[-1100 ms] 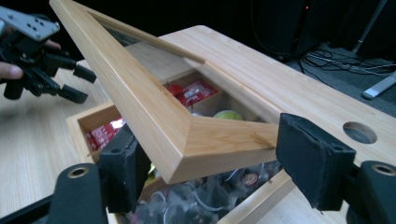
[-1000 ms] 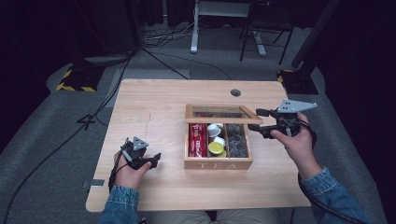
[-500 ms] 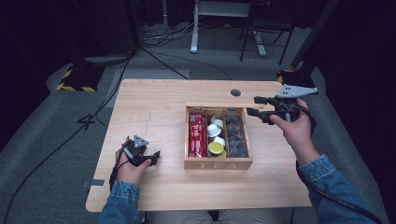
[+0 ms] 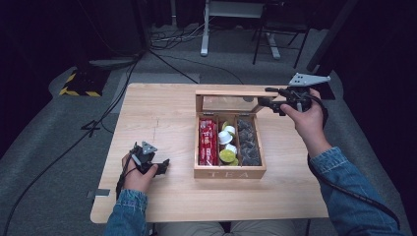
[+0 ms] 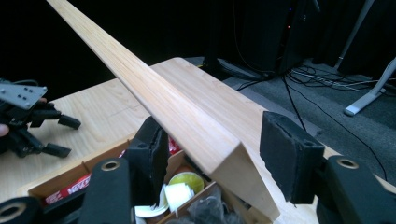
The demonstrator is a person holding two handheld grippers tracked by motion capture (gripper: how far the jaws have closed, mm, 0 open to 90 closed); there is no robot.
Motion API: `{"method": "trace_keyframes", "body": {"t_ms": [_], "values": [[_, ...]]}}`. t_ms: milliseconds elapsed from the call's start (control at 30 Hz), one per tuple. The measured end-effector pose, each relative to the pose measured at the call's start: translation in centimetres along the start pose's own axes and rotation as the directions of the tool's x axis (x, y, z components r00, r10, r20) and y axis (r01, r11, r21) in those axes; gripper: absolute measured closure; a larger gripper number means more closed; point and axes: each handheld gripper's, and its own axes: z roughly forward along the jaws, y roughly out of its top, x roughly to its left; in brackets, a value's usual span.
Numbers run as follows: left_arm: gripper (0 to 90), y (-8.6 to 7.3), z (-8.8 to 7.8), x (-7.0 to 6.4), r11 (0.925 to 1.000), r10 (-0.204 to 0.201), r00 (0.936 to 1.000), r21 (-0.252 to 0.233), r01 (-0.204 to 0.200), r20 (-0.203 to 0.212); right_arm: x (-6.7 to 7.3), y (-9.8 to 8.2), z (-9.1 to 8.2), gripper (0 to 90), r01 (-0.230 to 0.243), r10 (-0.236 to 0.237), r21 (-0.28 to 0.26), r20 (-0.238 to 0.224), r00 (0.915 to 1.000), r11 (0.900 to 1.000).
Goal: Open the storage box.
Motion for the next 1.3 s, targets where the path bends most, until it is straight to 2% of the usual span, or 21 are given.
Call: {"method": "trace_keyframes", "body": {"t_ms": [133, 367, 600, 933, 1300], "values": [[19.4, 0.0, 0.0, 0.0, 1.0, 0.0, 1.0, -0.001, 0.0, -0.001, -0.9, 0.5, 0.7, 43.0, -0.026, 0.025, -0.011, -0.005, 0.9997, 1.0], [18.1, 0.0, 0.0, 0.0, 1.0, 0.002, 1.0, 0.0, -0.002, 0.01, -2.2, 1.0, 1.8, 43.0, -0.102, 0.102, -0.039, -0.014, 0.9947, 0.994], [17.9, 0.0, 0.0, 0.0, 1.0, 0.002, 0.9999, 0.0, -0.002, 0.01, -2.8, 1.4, 3.0, 43.3, -0.106, 0.107, -0.039, 0.002, 0.9943, 0.994], [17.6, 0.0, 0.1, 0.1, 1.0, 0.006, 0.9999, 0.0, -0.006, 0.015, -4.2, 0.9, 4.3, 44.3, -0.144, 0.146, -0.052, 0.033, 0.9887, 0.988], [17.3, 0.0, 0.1, 0.2, 0.9999, 0.01, 0.9998, 0.0, -0.01, 0.018, -5.9, -0.7, 6.3, 44.4, -0.187, 0.187, -0.003, 0.061, 0.9805, 0.982]]}}
